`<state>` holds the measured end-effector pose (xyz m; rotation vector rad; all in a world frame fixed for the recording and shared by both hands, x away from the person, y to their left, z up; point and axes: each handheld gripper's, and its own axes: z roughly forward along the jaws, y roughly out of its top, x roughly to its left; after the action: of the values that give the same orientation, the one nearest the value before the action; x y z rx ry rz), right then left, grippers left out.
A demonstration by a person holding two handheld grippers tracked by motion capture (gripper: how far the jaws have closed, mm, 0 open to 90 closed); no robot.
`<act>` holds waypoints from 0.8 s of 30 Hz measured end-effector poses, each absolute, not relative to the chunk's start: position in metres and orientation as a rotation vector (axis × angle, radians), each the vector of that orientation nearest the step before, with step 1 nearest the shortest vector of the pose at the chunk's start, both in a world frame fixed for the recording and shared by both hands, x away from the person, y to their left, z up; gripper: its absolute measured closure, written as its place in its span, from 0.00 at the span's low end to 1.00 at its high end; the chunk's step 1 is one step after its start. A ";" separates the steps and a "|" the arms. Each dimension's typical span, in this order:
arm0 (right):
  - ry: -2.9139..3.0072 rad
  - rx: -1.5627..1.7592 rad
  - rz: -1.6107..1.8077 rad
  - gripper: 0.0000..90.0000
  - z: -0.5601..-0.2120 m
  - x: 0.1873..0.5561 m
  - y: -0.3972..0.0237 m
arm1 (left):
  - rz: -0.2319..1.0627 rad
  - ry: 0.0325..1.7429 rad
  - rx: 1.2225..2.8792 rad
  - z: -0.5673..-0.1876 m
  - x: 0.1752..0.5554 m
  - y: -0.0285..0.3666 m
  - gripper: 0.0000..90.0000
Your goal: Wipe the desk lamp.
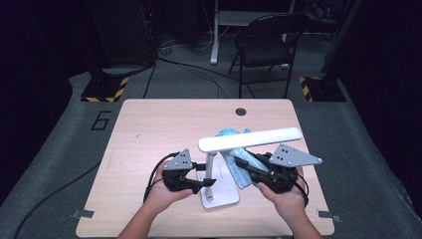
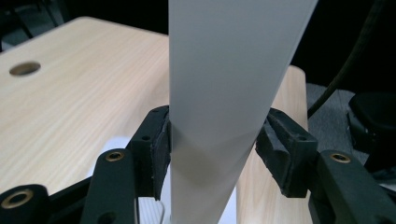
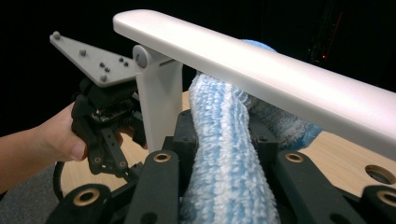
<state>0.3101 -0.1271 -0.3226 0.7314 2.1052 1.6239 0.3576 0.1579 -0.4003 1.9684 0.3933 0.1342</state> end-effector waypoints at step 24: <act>2.094 0.738 1.651 0.78 -0.322 0.310 -0.104 | 0.212 0.392 2.025 -0.391 0.350 0.173 0.58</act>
<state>0.3096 -0.1041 -0.3217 0.7380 2.0937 1.6515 0.3498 0.1731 -0.3913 2.0255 0.3916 0.2121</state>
